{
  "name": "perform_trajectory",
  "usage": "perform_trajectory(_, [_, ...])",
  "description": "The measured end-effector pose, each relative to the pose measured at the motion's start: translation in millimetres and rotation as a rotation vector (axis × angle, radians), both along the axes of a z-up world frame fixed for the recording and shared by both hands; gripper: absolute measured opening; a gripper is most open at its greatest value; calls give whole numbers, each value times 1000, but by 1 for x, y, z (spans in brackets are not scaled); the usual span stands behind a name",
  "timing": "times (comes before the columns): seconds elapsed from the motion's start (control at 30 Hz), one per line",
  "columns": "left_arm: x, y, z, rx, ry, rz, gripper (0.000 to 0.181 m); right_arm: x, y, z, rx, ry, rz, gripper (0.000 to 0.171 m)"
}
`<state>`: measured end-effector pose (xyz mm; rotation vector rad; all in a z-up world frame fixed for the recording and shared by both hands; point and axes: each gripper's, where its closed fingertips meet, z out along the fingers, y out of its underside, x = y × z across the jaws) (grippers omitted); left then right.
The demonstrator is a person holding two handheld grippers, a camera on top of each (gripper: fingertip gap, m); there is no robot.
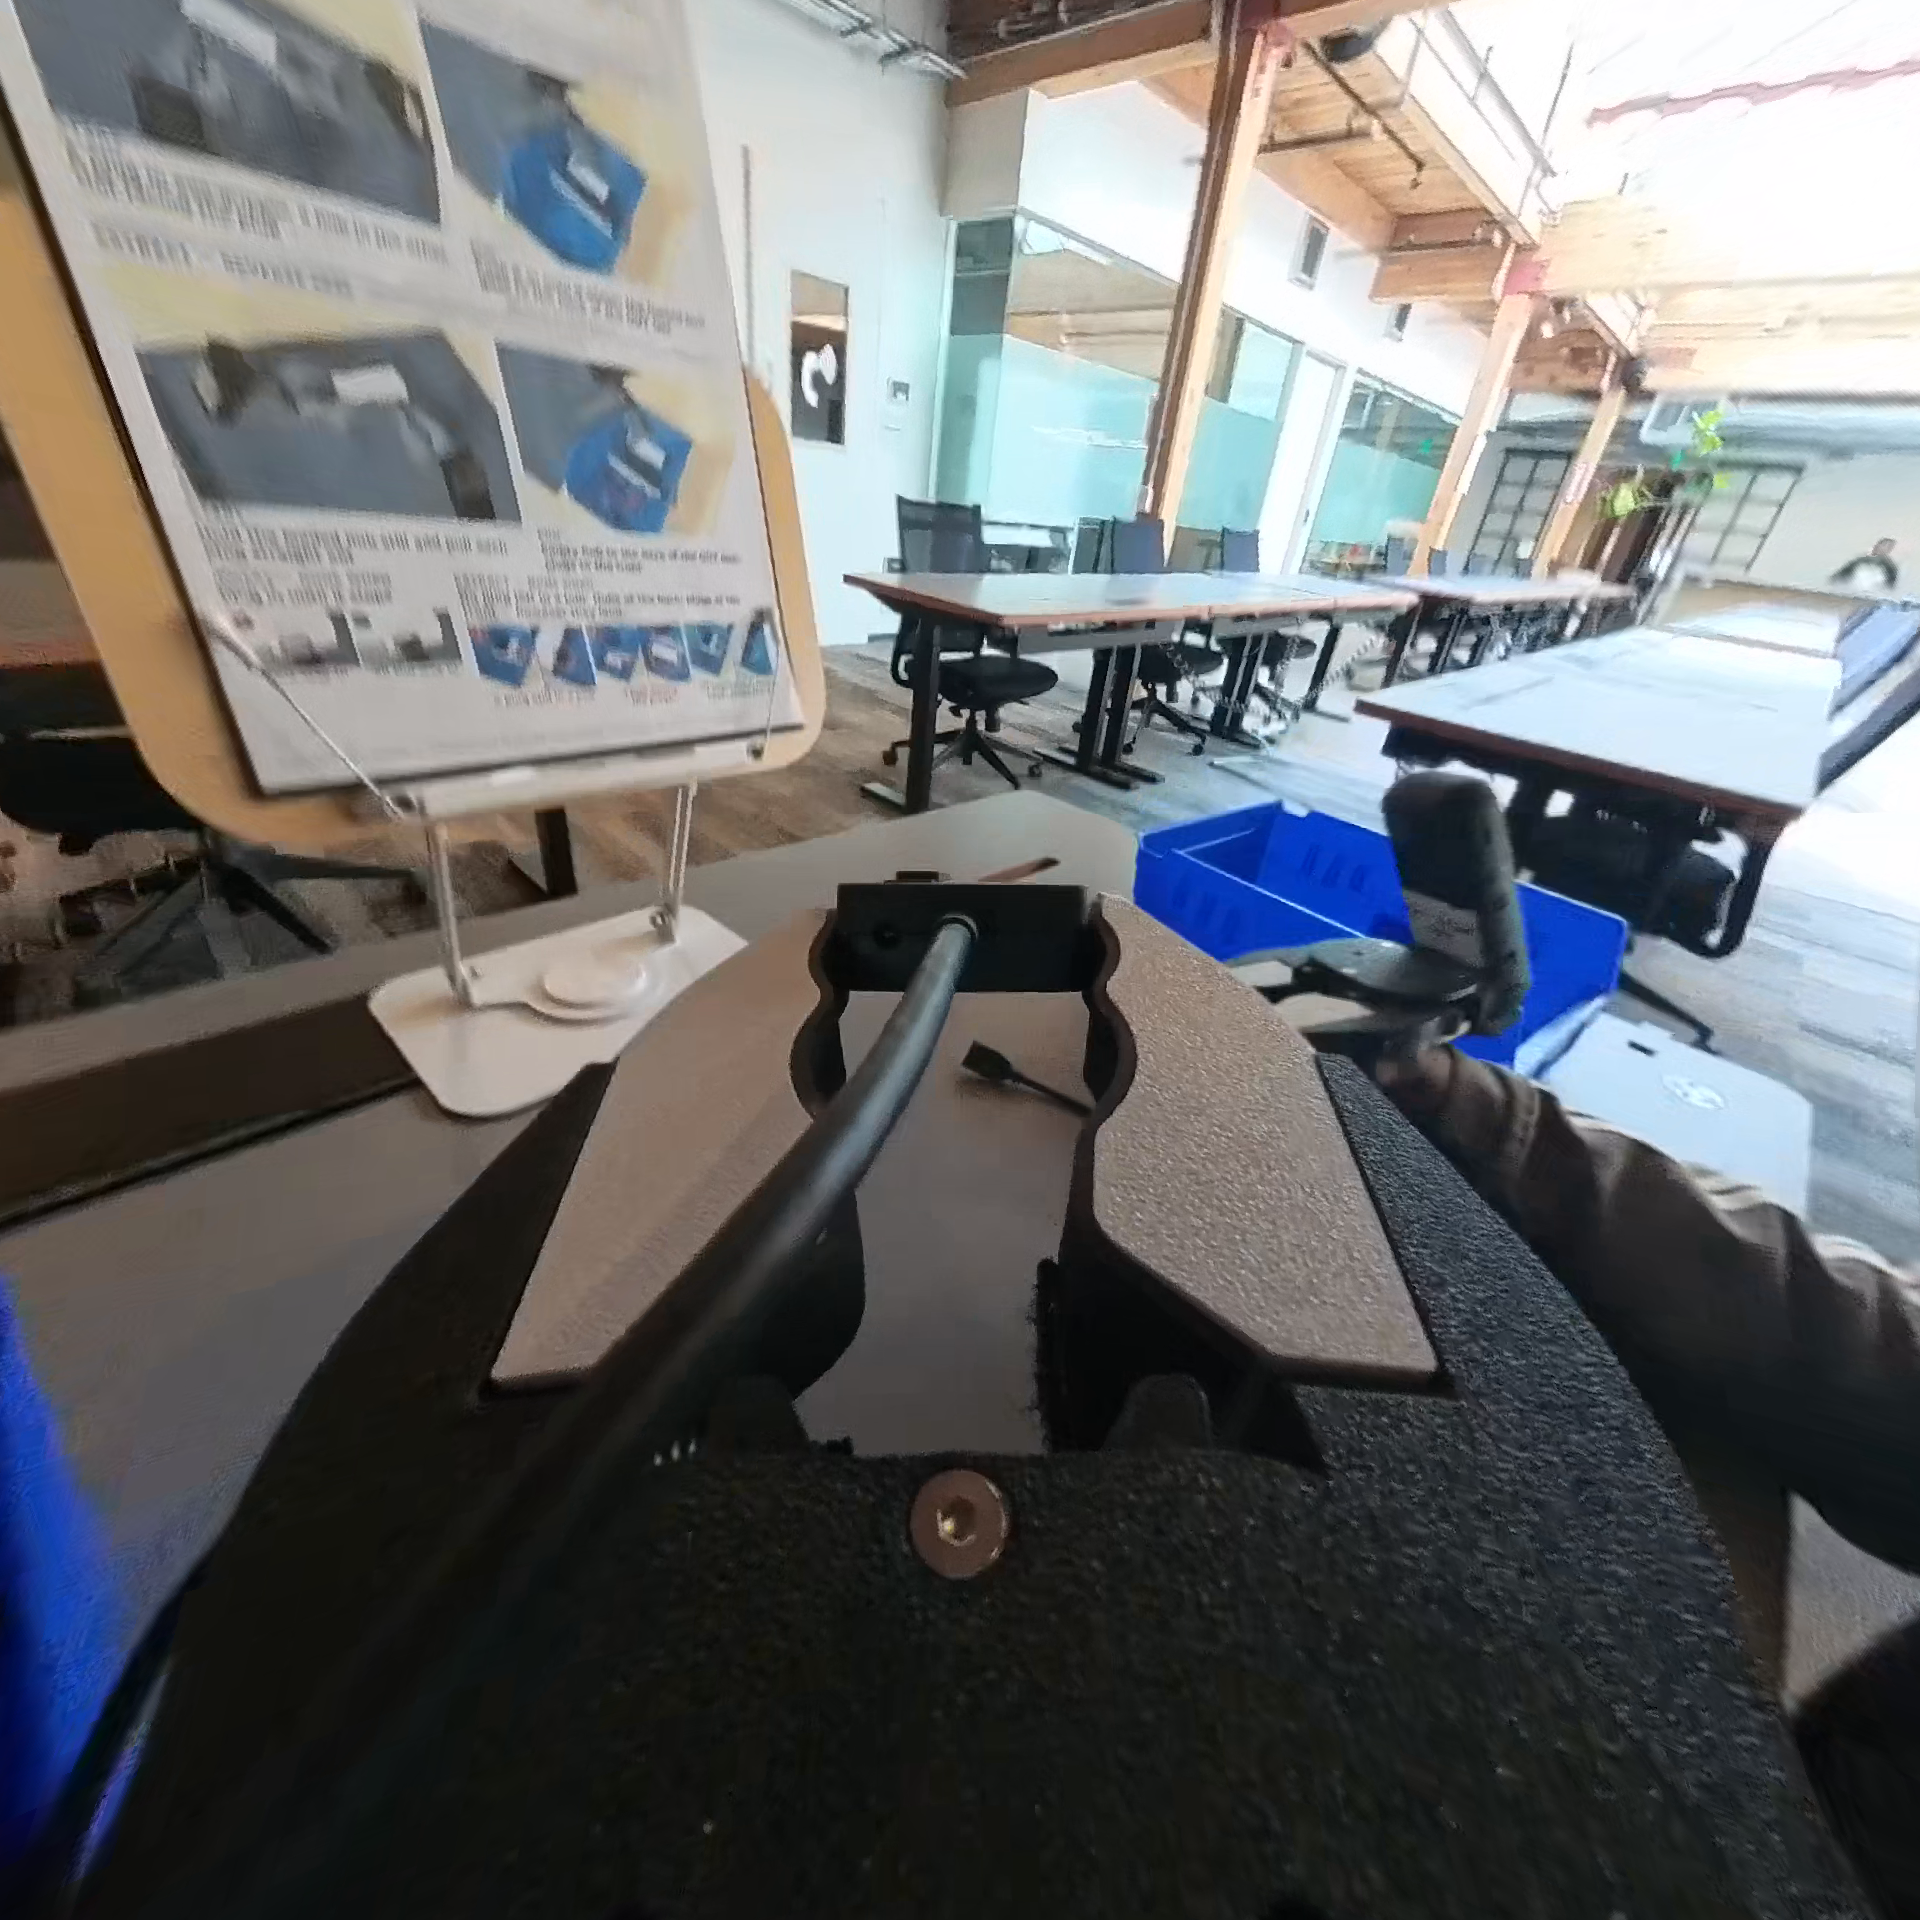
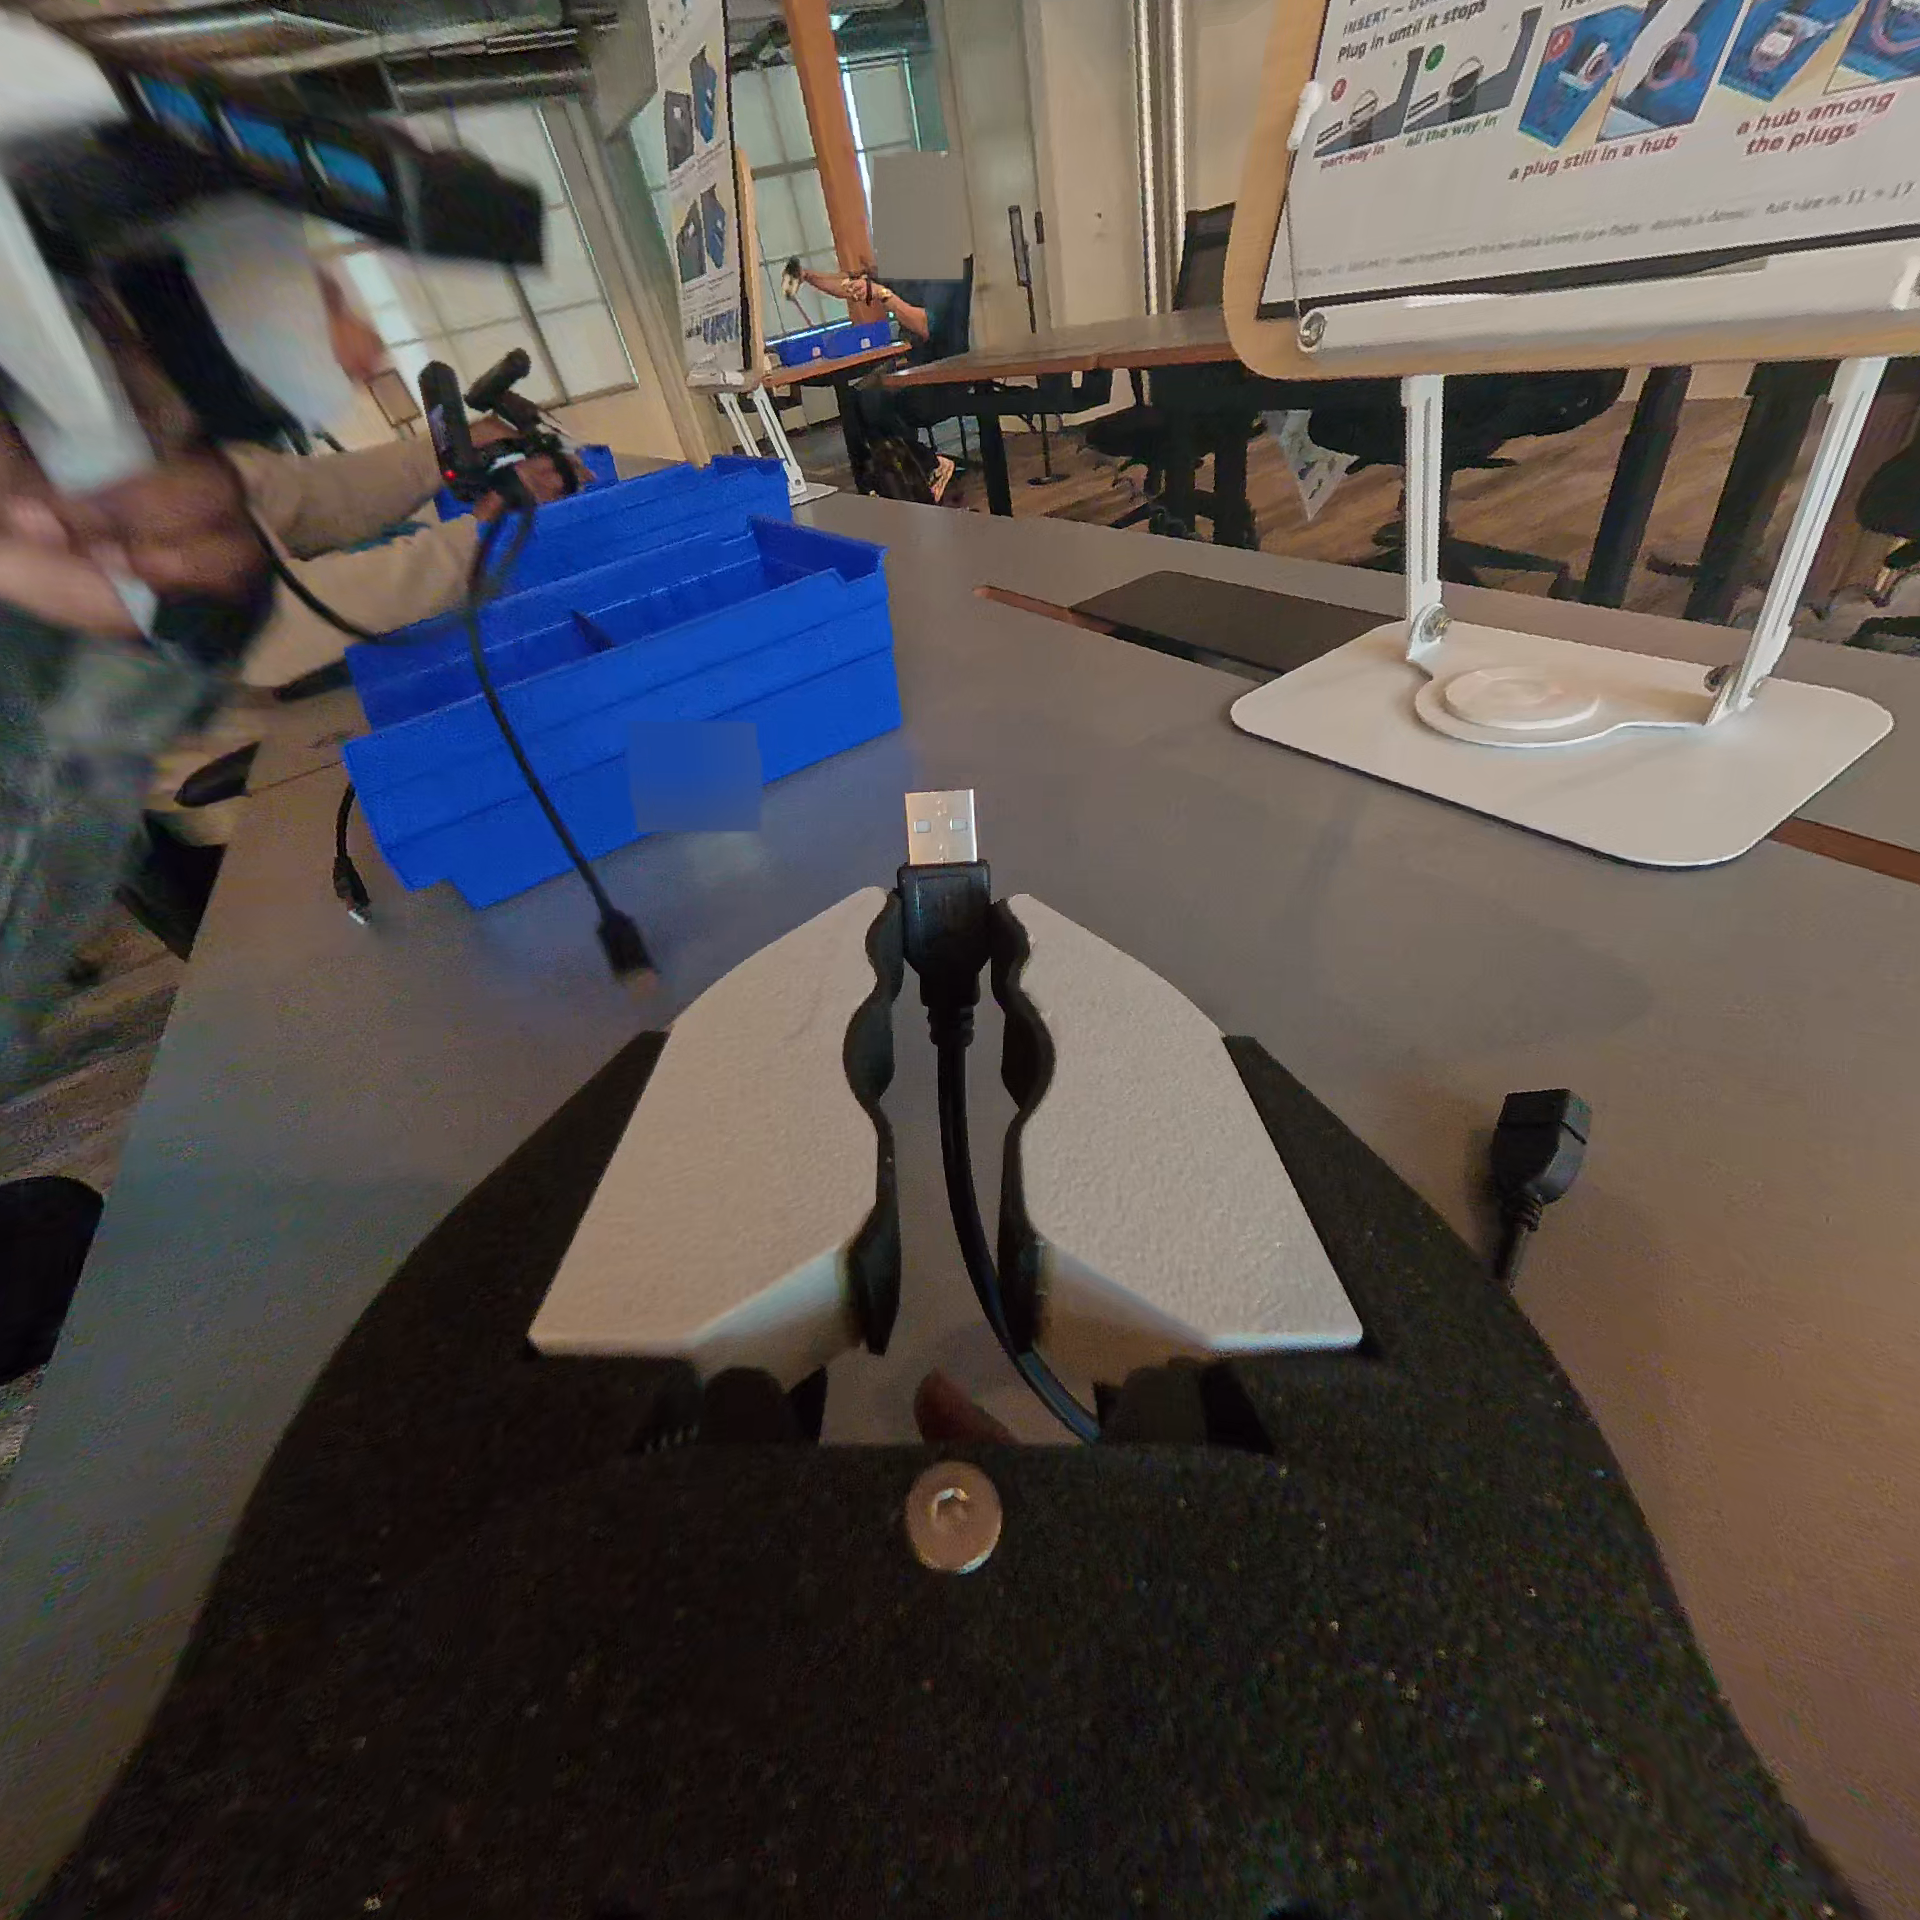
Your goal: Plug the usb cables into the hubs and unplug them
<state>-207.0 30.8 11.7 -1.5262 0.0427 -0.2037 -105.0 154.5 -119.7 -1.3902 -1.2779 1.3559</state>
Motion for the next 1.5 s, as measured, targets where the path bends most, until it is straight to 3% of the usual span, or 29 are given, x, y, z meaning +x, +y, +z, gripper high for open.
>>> perform_trajectory(0.2, [-41,-38,87,-168,196,-61,44,0,-2,0,0,-5,9,15])
perform_trajectory(0.33, [-95,-54,92,-381,301,-22,44,2,0,1,-6,-2,6,15])
perform_trajectory(0.47, [-152,-58,84,-470,333,-26,44,2,2,1,-2,-5,1,15])
perform_trajectory(0.57, [-192,-57,56,-560,434,10,44,3,4,1,-2,-5,-8,15])
perform_trajectory(0.73, [-238,-58,-32,-851,475,39,44,5,10,0,-12,-6,-24,15])
perform_trajectory(1.1, [-262,-45,-163,-1126,171,153,44,4,12,-5,-6,-29,-26,15])
perform_trajectory(1.27, [-257,-36,-175,-1078,24,155,45,3,11,-7,-3,-37,-22,15])
perform_trajectory(1.37, [-246,-40,-170,-1076,-131,95,77,4,12,-7,-8,-33,-22,15])
perform_trajectory(1.5, [-245,-64,-161,-1121,-186,87,93,3,11,-8,-6,-37,-17,15])
